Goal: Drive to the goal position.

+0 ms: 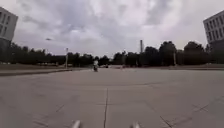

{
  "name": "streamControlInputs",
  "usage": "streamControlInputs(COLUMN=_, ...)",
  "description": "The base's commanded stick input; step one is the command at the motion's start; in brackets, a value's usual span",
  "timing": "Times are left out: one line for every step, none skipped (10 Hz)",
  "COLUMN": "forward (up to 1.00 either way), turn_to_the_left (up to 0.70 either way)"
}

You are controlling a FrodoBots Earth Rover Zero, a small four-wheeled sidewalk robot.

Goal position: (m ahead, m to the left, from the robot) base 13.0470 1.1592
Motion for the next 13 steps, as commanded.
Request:
streamControlInputs(forward=0.85, turn_to_the_left=0.00)
streamControlInputs(forward=0.85, turn_to_the_left=0.00)
streamControlInputs(forward=0.85, turn_to_the_left=0.00)
streamControlInputs(forward=0.85, turn_to_the_left=0.00)
streamControlInputs(forward=0.85, turn_to_the_left=0.00)
streamControlInputs(forward=0.85, turn_to_the_left=-0.24)
streamControlInputs(forward=0.85, turn_to_the_left=-0.30)
streamControlInputs(forward=0.85, turn_to_the_left=-0.16)
streamControlInputs(forward=0.85, turn_to_the_left=0.00)
streamControlInputs(forward=0.85, turn_to_the_left=0.00)
streamControlInputs(forward=0.85, turn_to_the_left=0.00)
streamControlInputs(forward=0.85, turn_to_the_left=0.00)
streamControlInputs(forward=0.85, turn_to_the_left=0.00)
